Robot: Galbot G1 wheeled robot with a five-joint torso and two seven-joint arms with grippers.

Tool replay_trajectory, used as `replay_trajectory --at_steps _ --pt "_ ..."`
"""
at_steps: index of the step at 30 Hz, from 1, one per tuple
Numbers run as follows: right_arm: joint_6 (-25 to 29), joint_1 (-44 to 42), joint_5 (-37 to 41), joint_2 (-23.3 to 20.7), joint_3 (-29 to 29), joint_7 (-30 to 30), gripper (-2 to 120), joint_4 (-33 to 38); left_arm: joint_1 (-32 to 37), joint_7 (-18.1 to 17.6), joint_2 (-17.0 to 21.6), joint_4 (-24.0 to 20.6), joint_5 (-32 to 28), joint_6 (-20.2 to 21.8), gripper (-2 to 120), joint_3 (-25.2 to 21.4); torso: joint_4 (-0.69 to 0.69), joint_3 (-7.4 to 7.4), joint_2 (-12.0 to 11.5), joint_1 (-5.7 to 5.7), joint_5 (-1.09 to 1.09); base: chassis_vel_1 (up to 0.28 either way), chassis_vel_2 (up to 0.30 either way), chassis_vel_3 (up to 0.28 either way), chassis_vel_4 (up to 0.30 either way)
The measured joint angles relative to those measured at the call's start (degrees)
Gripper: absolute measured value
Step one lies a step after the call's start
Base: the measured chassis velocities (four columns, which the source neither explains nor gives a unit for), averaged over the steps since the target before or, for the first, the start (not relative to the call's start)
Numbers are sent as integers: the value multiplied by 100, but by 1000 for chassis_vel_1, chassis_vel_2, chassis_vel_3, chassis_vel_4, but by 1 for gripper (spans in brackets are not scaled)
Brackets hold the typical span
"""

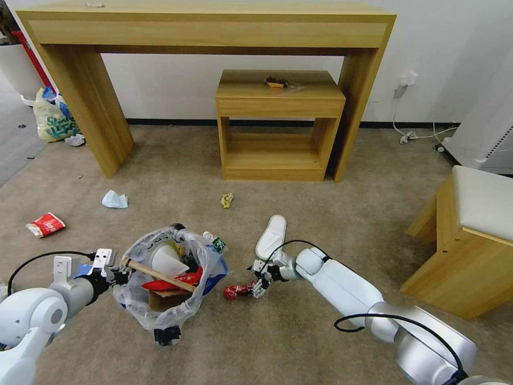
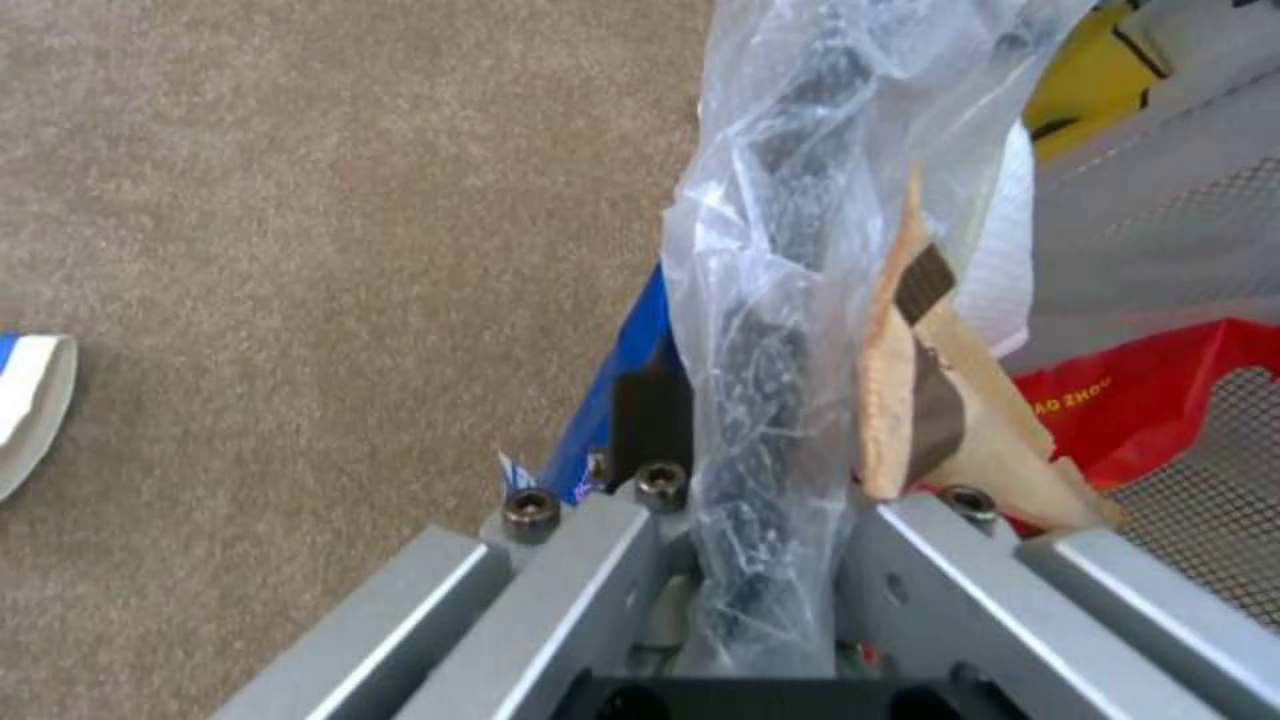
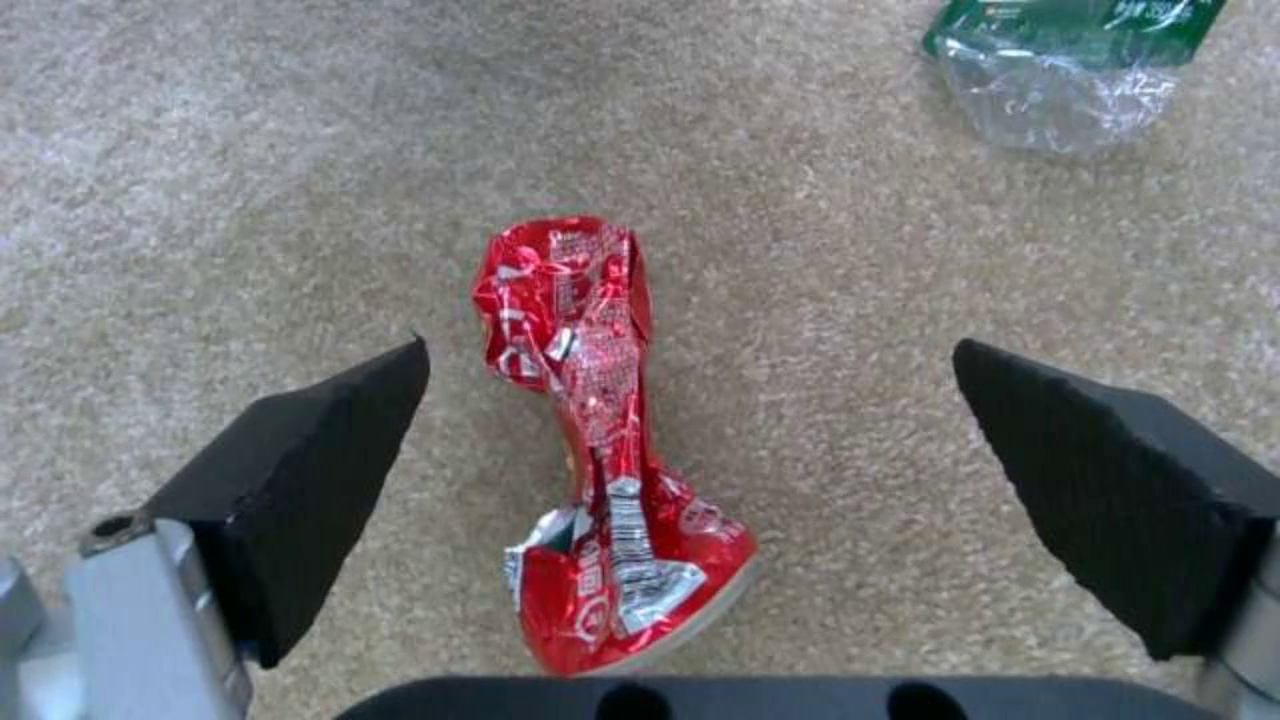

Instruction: Pick up the trash bin and place the garbage on the floor into it.

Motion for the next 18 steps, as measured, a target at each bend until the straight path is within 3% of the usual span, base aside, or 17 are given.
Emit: replay_trajectory --at_steps 7,14,18 --pt "0 66 17 161 -431 -89 100 -245 -1 4 -9 -1 -3 0 0 -33 2 0 0 0 1 0 0 0 0" --pt "-159 20 6 285 -456 -22 100 -451 13 13 14 -21 -27 0 0 -99 1 0 0 0 0 0 0 0 0" --pt "-161 4 -65 391 -342 11 89 -677 23 31 41 -41 -33 0 0 -130 1 0 0 0 0 0 0 0 0"
